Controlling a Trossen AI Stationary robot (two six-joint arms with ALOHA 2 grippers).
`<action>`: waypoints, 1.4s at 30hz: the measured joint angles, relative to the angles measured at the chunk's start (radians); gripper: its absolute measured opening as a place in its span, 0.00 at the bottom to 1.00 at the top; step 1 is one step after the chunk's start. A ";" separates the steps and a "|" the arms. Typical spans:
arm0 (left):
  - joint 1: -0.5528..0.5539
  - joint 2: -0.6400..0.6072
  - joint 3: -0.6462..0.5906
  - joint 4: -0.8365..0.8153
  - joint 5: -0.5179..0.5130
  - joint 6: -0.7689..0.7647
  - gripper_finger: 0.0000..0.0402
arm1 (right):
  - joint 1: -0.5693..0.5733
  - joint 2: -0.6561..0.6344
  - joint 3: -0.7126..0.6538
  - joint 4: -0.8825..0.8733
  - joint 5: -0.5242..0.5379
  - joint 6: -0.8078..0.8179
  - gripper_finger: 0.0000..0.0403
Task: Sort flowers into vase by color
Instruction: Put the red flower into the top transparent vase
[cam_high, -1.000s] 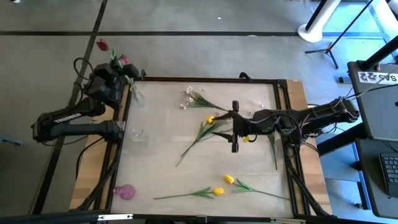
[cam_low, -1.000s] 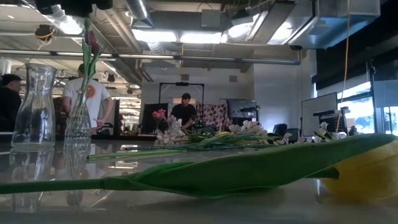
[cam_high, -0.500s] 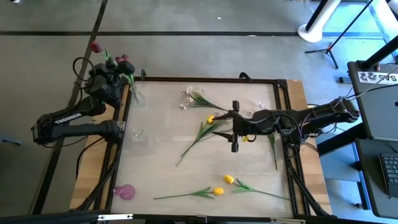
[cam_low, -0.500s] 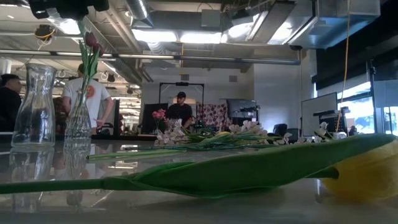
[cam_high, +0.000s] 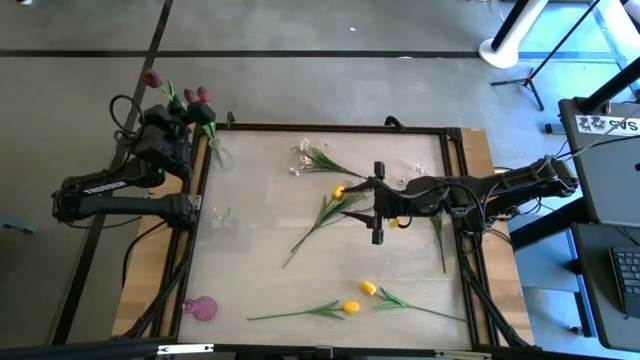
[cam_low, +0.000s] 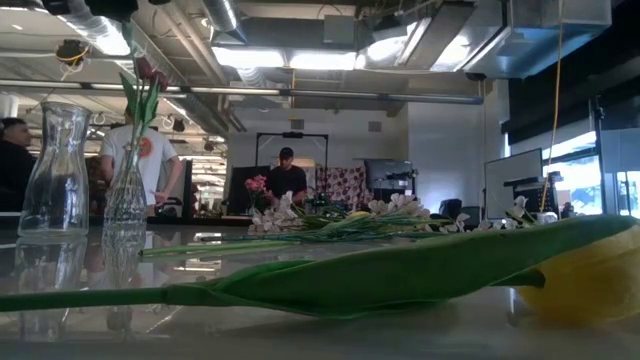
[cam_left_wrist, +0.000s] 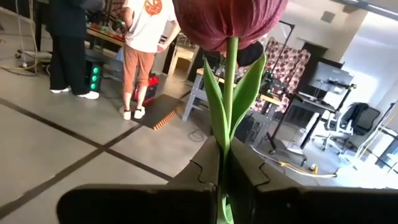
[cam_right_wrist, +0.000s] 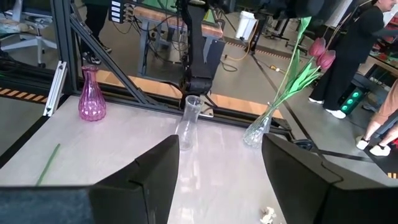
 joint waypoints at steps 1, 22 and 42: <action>-0.001 0.000 0.000 0.000 0.000 -0.007 0.02 | 0.000 0.000 0.000 -0.002 0.000 0.002 0.56; 0.074 0.020 -0.102 -0.051 0.021 -0.128 0.02 | 0.000 0.000 0.000 -0.027 0.000 0.014 0.56; 0.075 0.123 -0.180 -0.055 0.035 0.109 0.26 | 0.000 0.000 0.000 -0.044 0.000 0.014 0.56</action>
